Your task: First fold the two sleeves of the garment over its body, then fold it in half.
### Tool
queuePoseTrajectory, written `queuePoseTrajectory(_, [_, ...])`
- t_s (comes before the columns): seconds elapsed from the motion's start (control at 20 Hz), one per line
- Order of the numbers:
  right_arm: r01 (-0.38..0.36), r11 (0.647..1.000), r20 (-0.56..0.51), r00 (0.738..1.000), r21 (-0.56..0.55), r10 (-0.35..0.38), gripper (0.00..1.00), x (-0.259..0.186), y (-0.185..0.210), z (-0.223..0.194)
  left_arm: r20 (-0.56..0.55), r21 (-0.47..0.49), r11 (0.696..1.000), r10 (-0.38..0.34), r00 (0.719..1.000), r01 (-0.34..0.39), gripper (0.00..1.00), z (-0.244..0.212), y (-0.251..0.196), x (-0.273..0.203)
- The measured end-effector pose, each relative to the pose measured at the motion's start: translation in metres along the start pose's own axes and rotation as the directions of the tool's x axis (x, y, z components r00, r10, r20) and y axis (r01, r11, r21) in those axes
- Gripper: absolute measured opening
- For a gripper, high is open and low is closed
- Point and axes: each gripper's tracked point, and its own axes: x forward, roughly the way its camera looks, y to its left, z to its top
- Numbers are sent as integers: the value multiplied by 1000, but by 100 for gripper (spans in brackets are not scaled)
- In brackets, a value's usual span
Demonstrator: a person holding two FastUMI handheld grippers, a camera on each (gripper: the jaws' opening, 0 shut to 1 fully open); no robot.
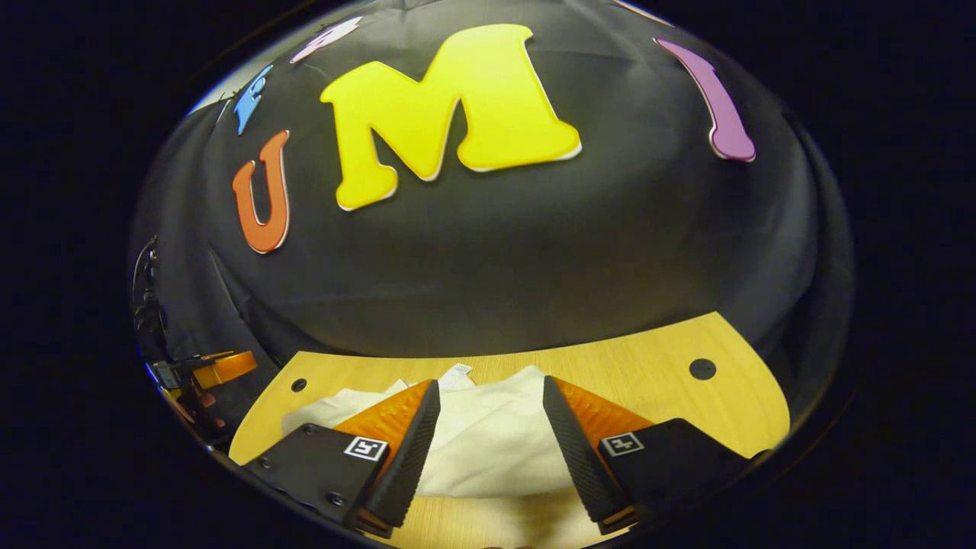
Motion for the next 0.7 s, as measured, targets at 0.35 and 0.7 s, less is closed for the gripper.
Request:
queuePoseTrajectory(0.35, [35, 991, 271, 963, -128, 1, 94, -123, 33, 85, 219, 15, 999, 32, 975, -36, 100, 77, -33, -133])
queuePoseTrajectory(0.7, [46, 993, 340, 940, -109, -7, 96, -205, 47, 77, 296, -26, 1000, 9, 955, -1, 99, 78, -68, -226])
